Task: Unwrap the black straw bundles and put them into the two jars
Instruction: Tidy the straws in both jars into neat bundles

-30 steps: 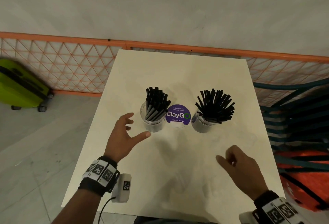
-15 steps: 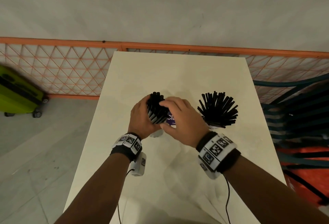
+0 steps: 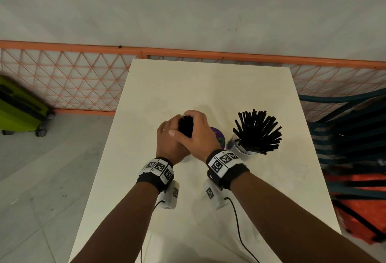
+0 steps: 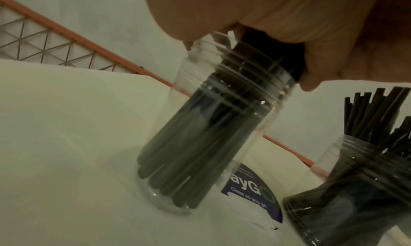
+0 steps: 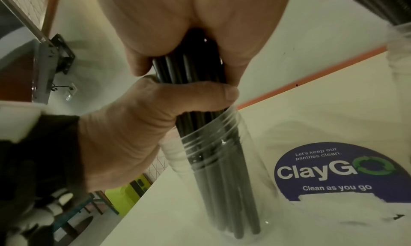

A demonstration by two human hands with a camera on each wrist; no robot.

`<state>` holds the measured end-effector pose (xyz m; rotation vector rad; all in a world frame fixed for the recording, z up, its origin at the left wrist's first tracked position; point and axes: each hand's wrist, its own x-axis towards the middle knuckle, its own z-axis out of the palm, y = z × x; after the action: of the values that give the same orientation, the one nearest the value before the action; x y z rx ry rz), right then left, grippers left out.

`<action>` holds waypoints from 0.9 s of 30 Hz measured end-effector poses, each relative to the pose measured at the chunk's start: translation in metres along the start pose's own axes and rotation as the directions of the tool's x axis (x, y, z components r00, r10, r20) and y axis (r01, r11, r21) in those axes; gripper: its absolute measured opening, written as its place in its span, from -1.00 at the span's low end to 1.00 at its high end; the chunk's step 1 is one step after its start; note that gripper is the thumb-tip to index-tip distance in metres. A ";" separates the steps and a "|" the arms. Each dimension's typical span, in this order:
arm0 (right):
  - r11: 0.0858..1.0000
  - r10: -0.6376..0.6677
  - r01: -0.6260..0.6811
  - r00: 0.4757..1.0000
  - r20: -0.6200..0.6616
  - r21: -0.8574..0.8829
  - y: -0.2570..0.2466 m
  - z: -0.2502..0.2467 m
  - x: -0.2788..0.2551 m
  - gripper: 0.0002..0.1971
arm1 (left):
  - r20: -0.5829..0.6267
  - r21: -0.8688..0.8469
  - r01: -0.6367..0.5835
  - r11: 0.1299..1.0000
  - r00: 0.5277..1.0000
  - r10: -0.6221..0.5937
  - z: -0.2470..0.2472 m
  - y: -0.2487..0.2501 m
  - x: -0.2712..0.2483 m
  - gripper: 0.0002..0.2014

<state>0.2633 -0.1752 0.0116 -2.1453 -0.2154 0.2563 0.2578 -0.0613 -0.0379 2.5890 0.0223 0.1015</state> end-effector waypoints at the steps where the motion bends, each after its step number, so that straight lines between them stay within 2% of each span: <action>1: 1.000 -0.008 0.008 1.000 -0.018 0.017 0.000 0.000 -0.001 -0.32 | -0.024 -0.006 0.001 1.000 1.000 -0.001 -0.002 0.001 0.000 -0.39; 2: 1.000 -0.011 0.011 0.999 -0.031 0.023 0.002 0.000 -0.001 -0.32 | -0.026 0.013 -0.009 1.000 1.000 0.009 -0.004 0.002 -0.001 -0.38; 4: 1.000 -0.001 0.000 0.999 -0.043 -0.010 0.004 -0.002 -0.001 -0.29 | 0.042 0.108 -0.045 0.993 0.998 0.040 -0.009 0.004 -0.002 -0.29; 7: 0.979 -0.016 0.010 0.999 -0.030 -0.204 0.005 -0.005 0.000 -0.17 | 0.150 0.216 -0.062 0.974 0.988 0.030 -0.012 0.003 -0.001 -0.20; 9: 0.951 -0.090 0.072 0.995 -0.047 -0.301 0.003 -0.007 0.001 -0.10 | 0.156 0.217 -0.039 0.975 0.988 0.005 -0.012 -0.001 -0.001 -0.22; 11: 0.905 -0.214 0.192 0.977 -0.015 -0.379 -0.001 -0.006 0.003 -0.05 | 0.141 0.201 -0.032 0.979 0.990 0.003 -0.013 -0.005 -0.001 -0.28; 13: 0.839 -0.288 0.291 0.954 0.079 -0.460 -0.003 -0.002 0.005 -0.10 | 0.145 0.206 -0.041 0.978 0.989 0.011 -0.012 -0.010 0.001 -0.33; 15: 0.821 -0.288 0.305 0.951 0.110 -0.483 -0.002 0.001 0.005 -0.22 | 0.175 0.211 -0.033 0.977 0.985 -0.005 -0.012 -0.012 0.000 -0.29; 18: 0.798 -0.333 0.317 0.941 0.064 -0.513 0.001 0.004 0.003 -0.31 | 0.143 0.116 0.033 0.993 0.988 -0.050 -0.012 -0.011 -0.002 -0.26; 21: 0.734 -0.366 0.342 0.927 0.082 -0.587 0.008 0.008 -0.003 -0.22 | 0.099 0.034 0.049 0.998 0.994 -0.052 -0.007 -0.014 -0.005 -0.41; 24: 0.694 -0.354 0.348 0.927 0.123 -0.631 0.010 0.010 -0.009 -0.17 | 0.064 -0.017 0.029 0.999 0.998 -0.027 -0.005 -0.017 -0.007 -0.28; 27: 0.706 -0.318 0.291 0.945 0.079 -0.646 0.009 0.004 -0.006 -0.23 | -0.029 -0.121 0.025 0.992 0.999 -0.029 -0.006 -0.015 -0.008 -0.28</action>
<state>0.2568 -0.1785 0.0027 -2.7515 -0.7262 -0.0791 0.2492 -0.0455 -0.0417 2.4654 0.0606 0.1290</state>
